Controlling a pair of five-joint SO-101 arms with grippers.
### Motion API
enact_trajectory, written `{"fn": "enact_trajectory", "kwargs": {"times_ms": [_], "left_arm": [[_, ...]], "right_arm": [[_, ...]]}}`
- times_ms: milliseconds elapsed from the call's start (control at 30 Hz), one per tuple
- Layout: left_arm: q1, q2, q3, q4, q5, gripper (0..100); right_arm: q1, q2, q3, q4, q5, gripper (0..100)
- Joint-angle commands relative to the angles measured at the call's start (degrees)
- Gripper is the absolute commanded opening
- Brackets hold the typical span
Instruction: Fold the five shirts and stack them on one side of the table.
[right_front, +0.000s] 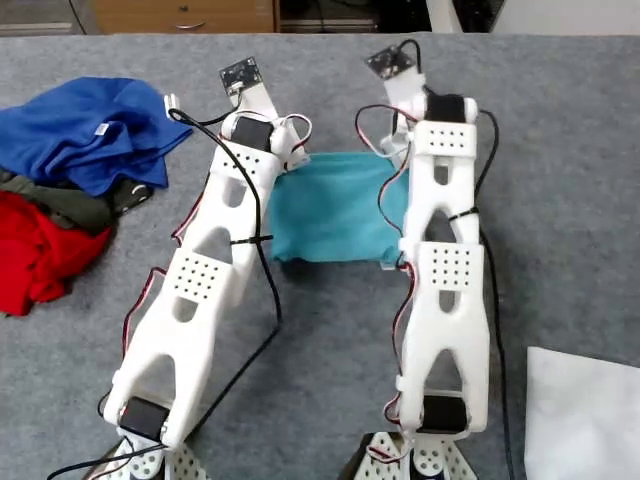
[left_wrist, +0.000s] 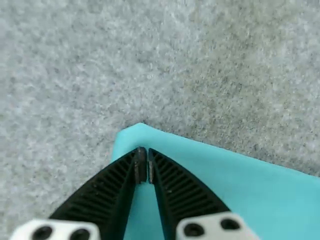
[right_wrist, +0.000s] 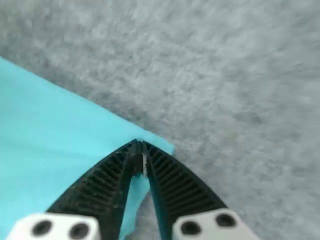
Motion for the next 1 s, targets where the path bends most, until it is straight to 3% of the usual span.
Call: {"fn": "enact_trajectory", "kwargs": {"times_ms": [0,167,367,500,667,800,967], "left_arm": [[-0.62,-1.63,-2.73,0.53,-0.18,3],[-0.53,-10.24,-2.55,6.42,-0.18,3],[-2.55,-13.76,-2.55,8.09,-0.35,3],[-6.51,-14.55,-2.46,7.74,-2.99,3],[-10.37,-11.74,-0.79,8.18,-3.34,3],[-9.49,-8.22,-0.62,14.95,-3.25,3],[-6.95,-5.85,-0.62,15.03,-3.16,3]], "right_arm": [[0.48,-1.45,-12.09,3.96,0.26,0.5],[-1.45,-8.31,-10.15,7.21,1.58,0.5],[-0.66,-15.25,-9.89,13.45,1.58,0.5],[2.33,-24.66,-4.44,13.45,-2.9,0.5],[3.74,-42.42,17.36,13.36,-4.84,0.5],[3.65,-57.71,41.71,13.27,-4.66,0.8],[4.0,-75.38,71.6,13.19,-4.48,0.9]]}}
